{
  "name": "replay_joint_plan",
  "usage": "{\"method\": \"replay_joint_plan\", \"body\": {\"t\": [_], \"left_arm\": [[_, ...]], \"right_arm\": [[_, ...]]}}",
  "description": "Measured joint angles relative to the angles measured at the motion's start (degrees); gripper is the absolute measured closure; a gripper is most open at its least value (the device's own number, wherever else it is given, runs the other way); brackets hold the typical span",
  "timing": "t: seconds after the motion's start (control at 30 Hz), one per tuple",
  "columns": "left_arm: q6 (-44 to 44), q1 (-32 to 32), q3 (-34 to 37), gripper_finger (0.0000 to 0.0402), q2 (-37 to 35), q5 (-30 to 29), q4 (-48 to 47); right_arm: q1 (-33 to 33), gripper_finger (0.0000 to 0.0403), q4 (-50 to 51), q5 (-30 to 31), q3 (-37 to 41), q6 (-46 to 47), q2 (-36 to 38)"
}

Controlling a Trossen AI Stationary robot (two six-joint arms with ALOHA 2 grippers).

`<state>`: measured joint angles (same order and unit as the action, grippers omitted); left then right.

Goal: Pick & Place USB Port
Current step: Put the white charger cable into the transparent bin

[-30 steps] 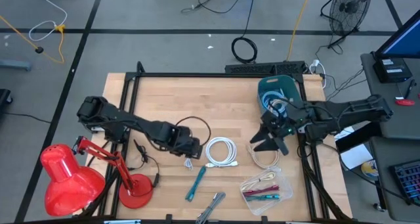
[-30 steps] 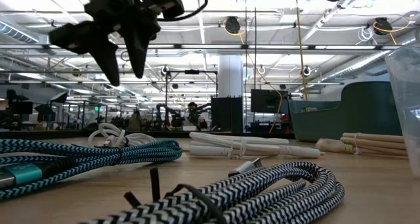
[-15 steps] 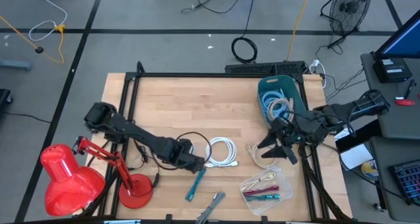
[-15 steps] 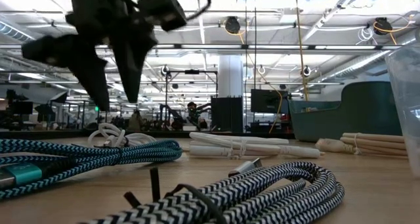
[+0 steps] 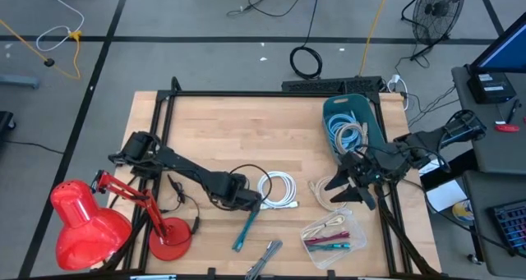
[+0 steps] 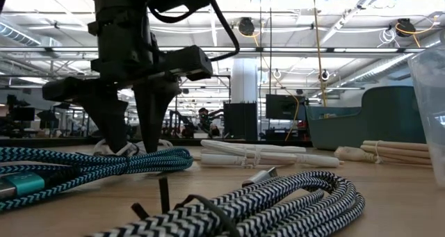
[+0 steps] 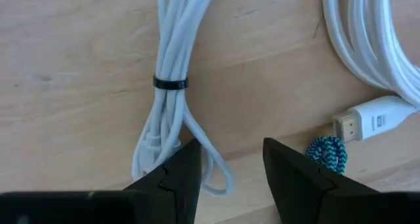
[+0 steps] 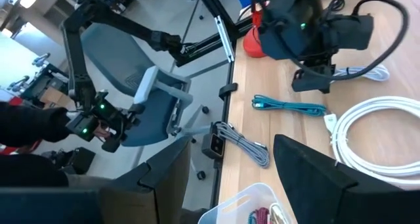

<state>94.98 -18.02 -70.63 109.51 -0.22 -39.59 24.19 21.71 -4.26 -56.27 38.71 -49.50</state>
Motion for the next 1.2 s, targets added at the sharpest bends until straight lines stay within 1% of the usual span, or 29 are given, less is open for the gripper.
{"method": "replay_joint_plan", "body": {"t": [0.1, 0.27, 0.3, 0.43, 0.57, 0.67, 0.73, 0.83, 0.9, 1.0, 1.1, 1.17, 1.2], "left_arm": [[-0.88, 0.80, 0.00, 0.0276, 0.00, 0.82, 0.36], [-3.11, 1.85, 0.00, 0.0380, 0.00, 3.71, 1.85], [-3.44, 2.03, 0.00, 0.0389, 0.00, 3.84, 2.54], [-3.68, 2.68, 0.00, 0.0393, -0.88, 4.22, 4.78], [-4.07, 3.25, 0.00, 0.0395, -5.28, -0.09, 6.36], [-4.39, 3.28, 0.00, 0.0397, -10.84, -6.11, 6.29], [-4.33, 3.15, 0.00, 0.0397, -15.04, -11.61, 5.80], [-5.51, 2.71, 0.00, 0.0398, -21.16, -20.42, 7.50], [-9.62, 2.50, 0.00, 0.0398, -24.51, -24.76, 12.42], [-19.62, 2.67, 0.00, 0.0399, -27.63, -26.25, 23.43], [-29.14, 3.02, -0.06, 0.0399, -28.23, -24.95, 35.79], [-33.07, 3.32, -0.07, 0.0399, -28.12, -22.68, 42.09], [-34.03, 3.50, -0.07, 0.0399, -28.10, -21.45, 44.82]], "right_arm": [[0.36, 0.0193, -0.02, -0.01, 0.00, -0.13, 0.00], [0.36, 0.0193, 0.00, 0.00, 0.00, -0.34, 0.00], [0.36, 0.0193, -0.01, -0.01, 0.00, -0.35, 0.00], [0.36, 0.0193, 0.00, 0.37, 0.00, -0.34, 0.00], [0.31, 0.0193, 0.03, 3.42, 0.00, 0.85, 0.12], [0.29, 0.0193, 0.19, 6.03, -0.02, 2.03, 0.33], [0.28, 0.0193, 0.00, 7.80, -0.02, 2.53, 0.46], [0.30, 0.0193, -1.34, 12.36, -0.02, 2.30, 0.50], [0.30, 0.0193, -3.36, 16.66, -0.01, 1.25, 0.47], [0.28, 0.0193, -8.75, 22.85, -0.02, -2.58, 0.23], [0.15, 0.0193, -13.72, 28.54, -0.02, -3.80, -0.19], [-0.25, 0.0193, -16.13, 33.23, -0.02, -3.29, -0.74], [-0.56, 0.0193, -17.40, 34.55, -0.02, -2.76, -0.89]]}}
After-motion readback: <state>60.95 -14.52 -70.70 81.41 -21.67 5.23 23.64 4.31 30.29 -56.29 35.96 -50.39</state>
